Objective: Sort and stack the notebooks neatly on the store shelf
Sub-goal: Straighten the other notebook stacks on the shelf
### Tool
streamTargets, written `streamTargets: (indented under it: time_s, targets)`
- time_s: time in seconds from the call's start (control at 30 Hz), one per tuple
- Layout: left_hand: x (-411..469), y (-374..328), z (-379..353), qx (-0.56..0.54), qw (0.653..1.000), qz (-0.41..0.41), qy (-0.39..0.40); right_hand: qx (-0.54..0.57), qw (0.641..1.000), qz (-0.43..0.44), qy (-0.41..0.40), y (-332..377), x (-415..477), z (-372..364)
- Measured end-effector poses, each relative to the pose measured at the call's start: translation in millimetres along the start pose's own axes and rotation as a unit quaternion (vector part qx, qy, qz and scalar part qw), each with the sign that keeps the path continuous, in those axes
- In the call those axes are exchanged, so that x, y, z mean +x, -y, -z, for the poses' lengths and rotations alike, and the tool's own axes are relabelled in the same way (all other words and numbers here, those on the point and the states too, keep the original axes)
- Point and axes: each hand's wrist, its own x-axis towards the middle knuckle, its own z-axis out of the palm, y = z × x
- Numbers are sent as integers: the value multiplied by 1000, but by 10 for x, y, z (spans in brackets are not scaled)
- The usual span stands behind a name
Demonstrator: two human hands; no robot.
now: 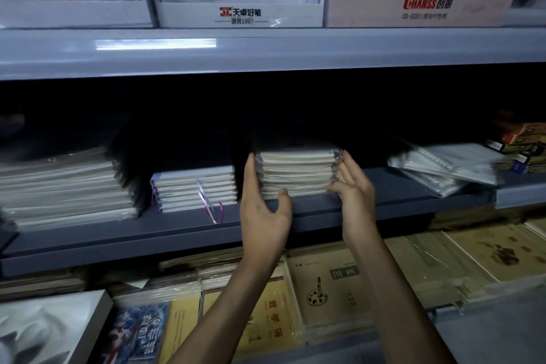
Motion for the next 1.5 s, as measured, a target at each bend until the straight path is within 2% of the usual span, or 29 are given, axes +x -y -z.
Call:
streamTargets:
  time_s: [0.2, 0.37, 0.67, 0.83, 1.03, 1.3, 1.5]
  targets:
    - [17, -61, -66, -17, 998, 43, -32, -25, 999, -22, 22, 6, 28, -25]
    - [22, -66, -119, 13, 997, 45, -61, -36, 999, -20, 27, 11, 44, -2]
    - [58, -64, 9, -14, 997, 68, -36, -59, 997, -33, 32, 45, 30, 27]
    - [34, -65, 57, 85, 994, 61, -29, -95, 994, -30, 36, 48, 8, -2]
    - [2, -69, 54, 148, 987, 61, 11, -164, 985, -38, 25, -39, 22, -30]
    - [9, -25, 104, 126, 990, 60, 18, -153, 988, -20, 27, 14, -75, -62]
    - [60, -59, 99, 55, 993, 103, 31, -45, 998, -38, 12, 68, -71, -20]
